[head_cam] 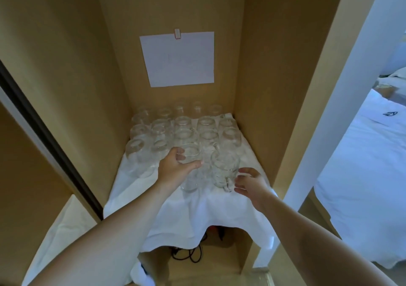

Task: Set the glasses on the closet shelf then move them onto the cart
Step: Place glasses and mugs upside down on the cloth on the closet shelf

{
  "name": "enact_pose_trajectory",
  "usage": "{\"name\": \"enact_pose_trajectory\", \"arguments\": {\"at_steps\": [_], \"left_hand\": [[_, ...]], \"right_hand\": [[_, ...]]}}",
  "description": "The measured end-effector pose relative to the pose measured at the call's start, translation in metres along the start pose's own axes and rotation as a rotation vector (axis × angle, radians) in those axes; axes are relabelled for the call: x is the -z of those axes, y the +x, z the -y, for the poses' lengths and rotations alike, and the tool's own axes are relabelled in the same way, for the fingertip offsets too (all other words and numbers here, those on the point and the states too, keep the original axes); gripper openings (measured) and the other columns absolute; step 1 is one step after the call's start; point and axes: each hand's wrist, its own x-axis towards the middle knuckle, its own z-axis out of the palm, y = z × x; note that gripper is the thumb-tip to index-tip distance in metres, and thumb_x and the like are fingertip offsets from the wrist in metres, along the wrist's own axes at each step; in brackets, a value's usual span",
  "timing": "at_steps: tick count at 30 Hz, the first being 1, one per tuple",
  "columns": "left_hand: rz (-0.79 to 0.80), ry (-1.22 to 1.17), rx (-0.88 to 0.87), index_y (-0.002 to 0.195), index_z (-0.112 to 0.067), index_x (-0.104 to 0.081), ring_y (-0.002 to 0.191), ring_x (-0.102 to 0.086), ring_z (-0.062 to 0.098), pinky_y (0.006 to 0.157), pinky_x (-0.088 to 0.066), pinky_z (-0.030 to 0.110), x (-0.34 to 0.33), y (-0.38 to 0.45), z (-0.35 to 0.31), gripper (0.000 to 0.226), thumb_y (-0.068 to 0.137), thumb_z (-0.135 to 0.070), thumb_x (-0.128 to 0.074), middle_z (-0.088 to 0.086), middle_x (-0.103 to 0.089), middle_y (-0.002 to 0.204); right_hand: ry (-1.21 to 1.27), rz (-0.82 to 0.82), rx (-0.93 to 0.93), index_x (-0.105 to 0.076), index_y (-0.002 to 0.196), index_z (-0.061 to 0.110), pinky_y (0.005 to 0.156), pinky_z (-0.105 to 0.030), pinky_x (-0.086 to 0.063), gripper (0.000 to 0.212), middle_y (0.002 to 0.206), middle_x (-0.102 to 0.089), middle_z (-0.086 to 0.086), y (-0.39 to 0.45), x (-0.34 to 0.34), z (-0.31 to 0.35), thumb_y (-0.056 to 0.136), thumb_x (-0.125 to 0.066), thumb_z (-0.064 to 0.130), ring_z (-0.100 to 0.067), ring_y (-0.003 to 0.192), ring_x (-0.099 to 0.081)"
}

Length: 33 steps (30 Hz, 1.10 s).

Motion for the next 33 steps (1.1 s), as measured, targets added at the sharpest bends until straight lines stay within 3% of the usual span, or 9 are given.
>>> {"name": "enact_pose_trajectory", "arguments": {"at_steps": [4, 6, 8, 10, 12, 18, 26, 31, 33], "left_hand": [[-0.013, -0.005, 0.017, 0.114, -0.024, -0.06, 0.092, -0.061, 0.007, 0.071, -0.047, 0.023, 0.0, -0.004, 0.002, 0.066, 0.062, -0.045, -0.095, -0.006, -0.06, 0.108], [-0.023, -0.011, 0.022, 0.113, -0.024, -0.06, 0.092, -0.061, 0.009, 0.07, -0.046, 0.022, 0.001, -0.004, 0.003, 0.066, 0.062, -0.044, -0.095, -0.004, -0.061, 0.108], [-0.025, -0.01, 0.026, 0.113, -0.024, -0.06, 0.094, -0.062, 0.011, 0.071, -0.047, 0.021, 0.001, -0.005, 0.005, 0.066, 0.061, -0.045, -0.096, -0.004, -0.062, 0.108], [-0.02, -0.003, 0.031, 0.113, -0.025, -0.06, 0.097, -0.063, 0.012, 0.075, -0.049, 0.022, 0.001, -0.005, 0.008, 0.065, 0.061, -0.045, -0.095, -0.004, -0.062, 0.109], [-0.018, 0.002, 0.04, 0.112, -0.025, -0.06, 0.097, -0.063, 0.012, 0.078, -0.05, 0.024, 0.001, -0.005, 0.012, 0.065, 0.061, -0.046, -0.095, -0.004, -0.062, 0.109], [-0.01, -0.019, 0.04, 0.112, -0.025, -0.061, 0.096, -0.063, 0.012, 0.076, -0.05, 0.024, 0.004, -0.005, 0.015, 0.064, 0.061, -0.044, -0.096, -0.004, -0.061, 0.109], [0.011, -0.061, 0.027, 0.113, -0.026, -0.06, 0.096, -0.062, 0.01, 0.075, -0.049, 0.024, 0.012, -0.003, 0.016, 0.064, 0.062, -0.043, -0.095, -0.004, -0.061, 0.11], [0.013, -0.075, 0.011, 0.109, -0.029, -0.06, 0.096, -0.063, 0.012, 0.079, -0.052, 0.029, 0.016, -0.001, 0.017, 0.063, 0.06, -0.046, -0.095, -0.005, -0.061, 0.11], [0.017, -0.082, 0.004, 0.107, -0.03, -0.06, 0.096, -0.063, 0.012, 0.082, -0.052, 0.031, 0.016, 0.002, 0.018, 0.062, 0.059, -0.046, -0.096, -0.005, -0.062, 0.11]], "right_hand": [[-0.118, 0.123, -0.011, -0.045, 0.145, 0.02, 0.094, -0.042, -0.058, 0.078, 0.124, -0.065, -0.003, 0.016, -0.011, 0.001, 0.078, -0.073, -0.009, -0.024, 0.109, -0.067], [-0.239, 0.166, 0.009, -0.043, 0.146, 0.023, 0.093, -0.041, -0.059, 0.081, 0.123, -0.066, -0.001, 0.02, -0.017, -0.003, 0.077, -0.077, -0.003, -0.02, 0.107, -0.066], [-0.331, 0.17, 0.029, -0.046, 0.142, 0.024, 0.075, -0.03, -0.062, 0.072, 0.113, -0.067, 0.0, 0.019, -0.023, -0.004, 0.081, -0.078, 0.004, -0.017, 0.094, -0.066], [-0.3, 0.159, 0.033, -0.046, 0.136, 0.021, 0.05, -0.016, -0.051, 0.062, 0.105, -0.063, 0.0, 0.018, -0.026, -0.003, 0.085, -0.074, -0.002, -0.012, 0.079, -0.061], [-0.282, 0.159, 0.046, -0.045, 0.133, 0.021, 0.043, -0.012, -0.044, 0.064, 0.105, -0.061, 0.001, 0.02, -0.024, -0.005, 0.083, -0.074, -0.007, -0.01, 0.076, -0.058], [-0.333, 0.177, 0.112, -0.036, 0.14, 0.024, 0.068, -0.024, -0.05, 0.082, 0.119, -0.061, -0.004, 0.014, -0.02, -0.014, 0.076, -0.082, 0.003, -0.016, 0.097, -0.063], [-0.413, 0.082, 0.255, -0.037, 0.127, 0.033, 0.075, -0.037, -0.06, 0.085, 0.125, -0.052, -0.006, 0.0, -0.02, 0.0, 0.065, -0.087, 0.003, -0.023, 0.106, -0.059], [-0.556, -0.048, 0.316, -0.044, 0.134, 0.038, 0.058, -0.019, -0.045, 0.091, 0.126, -0.039, -0.002, -0.005, -0.015, 0.018, 0.063, -0.089, 0.003, -0.013, 0.091, -0.053], [-0.698, -0.097, 0.353, -0.047, 0.135, 0.043, 0.063, -0.02, -0.046, 0.09, 0.132, -0.036, 0.001, -0.007, -0.018, 0.024, 0.064, -0.085, 0.004, -0.018, 0.102, -0.052]]}}
